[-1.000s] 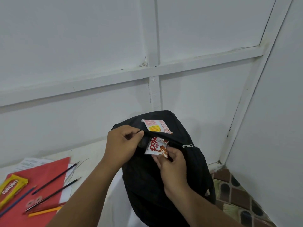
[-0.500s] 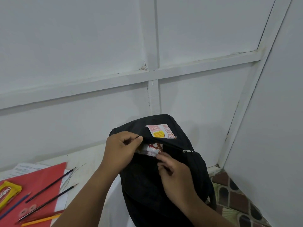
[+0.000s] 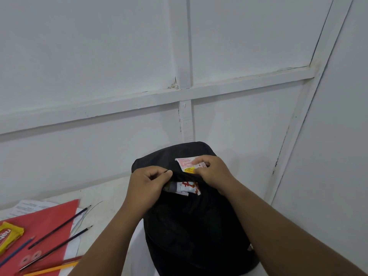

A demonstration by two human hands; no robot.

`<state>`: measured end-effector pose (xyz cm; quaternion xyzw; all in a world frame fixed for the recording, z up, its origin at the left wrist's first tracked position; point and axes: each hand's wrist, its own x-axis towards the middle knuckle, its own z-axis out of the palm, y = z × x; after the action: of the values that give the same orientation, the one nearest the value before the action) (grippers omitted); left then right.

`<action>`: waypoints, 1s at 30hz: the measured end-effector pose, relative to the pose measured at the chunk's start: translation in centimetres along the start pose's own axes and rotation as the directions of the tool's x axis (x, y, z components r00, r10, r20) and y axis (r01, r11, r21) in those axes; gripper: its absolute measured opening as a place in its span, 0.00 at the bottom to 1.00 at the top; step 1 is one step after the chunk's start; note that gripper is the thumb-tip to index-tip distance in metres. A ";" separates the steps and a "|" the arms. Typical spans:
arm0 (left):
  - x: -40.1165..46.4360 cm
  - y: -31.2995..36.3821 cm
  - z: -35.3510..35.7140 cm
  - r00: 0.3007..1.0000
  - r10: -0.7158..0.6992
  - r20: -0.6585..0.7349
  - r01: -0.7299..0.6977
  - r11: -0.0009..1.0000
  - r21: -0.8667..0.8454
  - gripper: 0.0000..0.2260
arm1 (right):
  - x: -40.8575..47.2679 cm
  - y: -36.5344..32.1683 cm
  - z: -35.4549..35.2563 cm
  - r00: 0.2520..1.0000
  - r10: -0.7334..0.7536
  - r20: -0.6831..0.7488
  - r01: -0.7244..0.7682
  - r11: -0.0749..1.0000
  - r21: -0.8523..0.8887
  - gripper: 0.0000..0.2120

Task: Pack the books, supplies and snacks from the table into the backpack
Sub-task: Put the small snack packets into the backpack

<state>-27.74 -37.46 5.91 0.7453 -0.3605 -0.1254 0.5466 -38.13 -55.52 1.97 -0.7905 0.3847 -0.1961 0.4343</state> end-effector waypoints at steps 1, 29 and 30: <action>0.0 -0.1 0.0 1.000 -0.002 0.001 0.002 1.000 0.003 0.09 | -0.3 0.0 0.1 0.999 -0.031 -0.042 0.030 0.999 -0.012 0.07; -0.8 -0.5 0.2 0.959 0.275 -0.072 -0.263 0.954 0.146 0.04 | -11.6 0.0 5.7 0.999 0.021 0.033 -0.038 0.772 0.635 0.22; -0.8 -0.6 0.1 0.958 0.278 -0.064 -0.267 0.953 0.145 0.04 | -11.3 -0.1 6.0 0.998 -0.016 0.061 -0.025 0.794 0.607 0.23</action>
<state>-28.18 -36.90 5.18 0.7283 -0.4442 0.0073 0.5217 -41.32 -43.50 -0.94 -0.6141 0.2895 -0.2830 0.6775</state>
